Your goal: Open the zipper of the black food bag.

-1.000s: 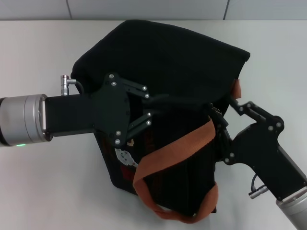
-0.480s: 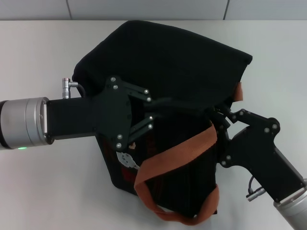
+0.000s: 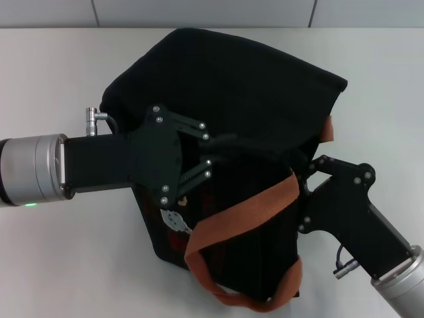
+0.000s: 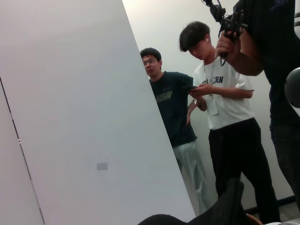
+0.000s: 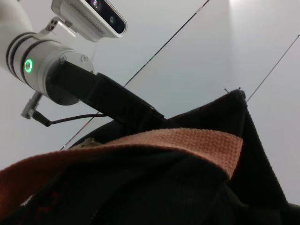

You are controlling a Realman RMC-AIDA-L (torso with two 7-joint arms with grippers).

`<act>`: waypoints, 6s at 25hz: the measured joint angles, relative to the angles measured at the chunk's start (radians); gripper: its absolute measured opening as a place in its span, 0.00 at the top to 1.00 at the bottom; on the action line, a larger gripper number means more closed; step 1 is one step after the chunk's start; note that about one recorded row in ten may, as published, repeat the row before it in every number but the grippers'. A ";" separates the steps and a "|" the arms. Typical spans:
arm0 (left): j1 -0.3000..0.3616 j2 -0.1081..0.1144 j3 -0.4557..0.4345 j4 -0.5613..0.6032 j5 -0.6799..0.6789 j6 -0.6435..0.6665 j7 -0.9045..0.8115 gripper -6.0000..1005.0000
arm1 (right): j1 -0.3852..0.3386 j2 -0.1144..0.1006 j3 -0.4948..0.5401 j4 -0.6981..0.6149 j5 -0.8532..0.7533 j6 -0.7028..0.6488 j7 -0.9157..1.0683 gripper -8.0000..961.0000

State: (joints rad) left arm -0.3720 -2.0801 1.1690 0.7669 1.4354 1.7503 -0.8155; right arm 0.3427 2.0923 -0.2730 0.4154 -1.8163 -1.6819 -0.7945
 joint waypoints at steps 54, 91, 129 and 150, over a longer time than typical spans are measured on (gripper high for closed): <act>0.003 0.000 -0.002 -0.031 -0.043 -0.008 0.015 0.90 | 0.007 0.000 0.011 -0.009 0.000 0.016 0.014 0.99; 0.089 0.015 -0.280 -0.224 -0.134 -0.014 0.158 0.88 | -0.042 0.000 0.008 -0.066 0.007 0.071 0.026 0.99; 0.096 0.010 -0.851 -0.756 -0.138 0.033 0.224 0.25 | 0.042 -0.010 0.280 -0.418 0.008 0.043 1.380 0.19; 0.085 0.122 -0.418 -0.251 0.352 0.235 -0.141 0.15 | 0.134 -0.073 -0.383 -0.825 -0.237 -0.343 1.697 0.19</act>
State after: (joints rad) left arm -0.2870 -1.9581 0.7505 0.5155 1.7874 1.9856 -0.9561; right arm 0.4769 2.0190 -0.6561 -0.4093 -2.0538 -2.0250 0.9021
